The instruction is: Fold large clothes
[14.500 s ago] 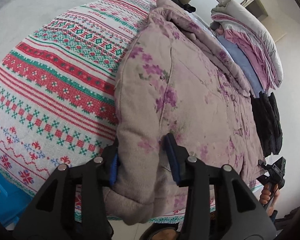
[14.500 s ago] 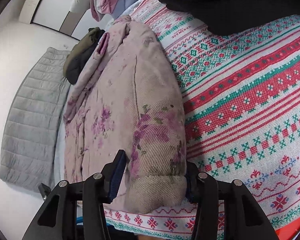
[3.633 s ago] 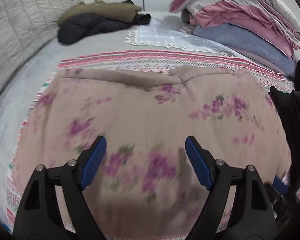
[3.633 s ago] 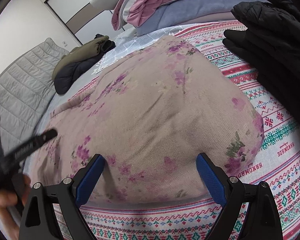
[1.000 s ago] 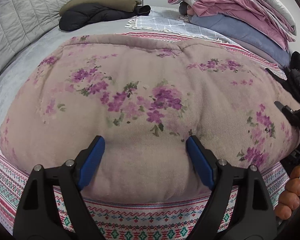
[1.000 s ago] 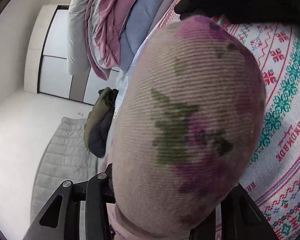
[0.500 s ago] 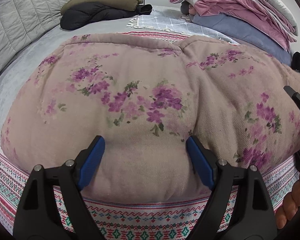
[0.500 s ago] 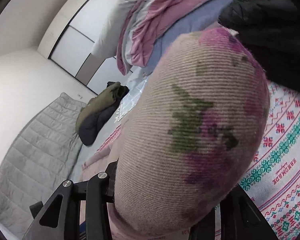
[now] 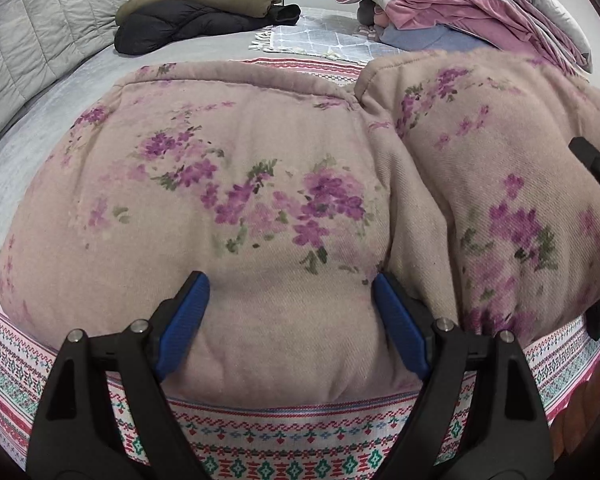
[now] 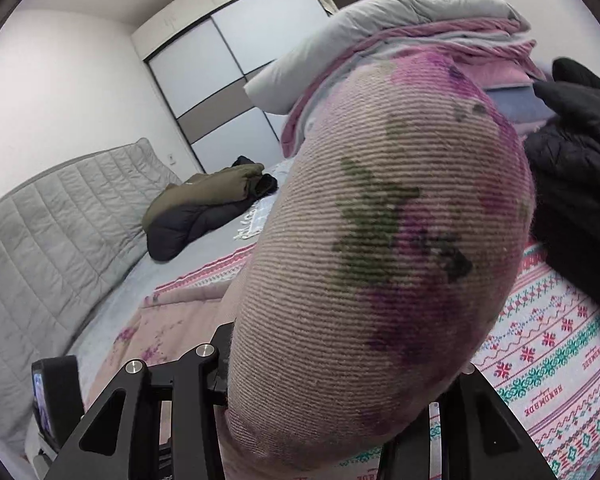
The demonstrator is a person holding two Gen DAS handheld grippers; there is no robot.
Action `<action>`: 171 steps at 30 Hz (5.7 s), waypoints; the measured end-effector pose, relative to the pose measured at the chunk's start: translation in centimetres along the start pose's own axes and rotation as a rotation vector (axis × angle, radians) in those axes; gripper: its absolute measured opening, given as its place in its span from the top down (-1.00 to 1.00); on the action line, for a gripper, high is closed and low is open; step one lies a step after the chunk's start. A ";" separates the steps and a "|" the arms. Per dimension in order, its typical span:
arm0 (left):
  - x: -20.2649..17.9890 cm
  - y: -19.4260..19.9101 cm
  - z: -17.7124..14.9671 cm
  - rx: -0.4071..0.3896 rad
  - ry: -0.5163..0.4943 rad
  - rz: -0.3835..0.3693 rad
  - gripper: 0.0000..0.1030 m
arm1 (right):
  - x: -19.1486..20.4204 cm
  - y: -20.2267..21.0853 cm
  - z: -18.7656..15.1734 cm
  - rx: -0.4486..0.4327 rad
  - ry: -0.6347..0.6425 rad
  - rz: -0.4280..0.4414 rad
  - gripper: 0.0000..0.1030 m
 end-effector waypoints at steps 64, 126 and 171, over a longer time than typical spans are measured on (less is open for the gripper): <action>30.1 4.4 1.2 -0.008 0.816 -0.653 -0.46 | 32.6 -2.9 -14.5 -0.048 1.336 -0.030 -0.73; 30.8 4.7 0.9 -0.012 0.710 -0.353 0.63 | 24.0 -7.3 -5.1 0.445 0.603 0.233 0.06; 23.6 1.9 1.6 0.013 0.449 -0.303 0.23 | 24.5 -18.9 1.7 0.655 0.570 0.123 0.04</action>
Point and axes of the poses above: each gripper's, at about its wrist camera, not at the fingertips, and y roughly against the way its jaws point, x to its left, z to its top, the point moved 6 cm from there along -y, roughly the way its jaws point, and after that the axes turned 3 degrees about y, right-handed, at the moved point
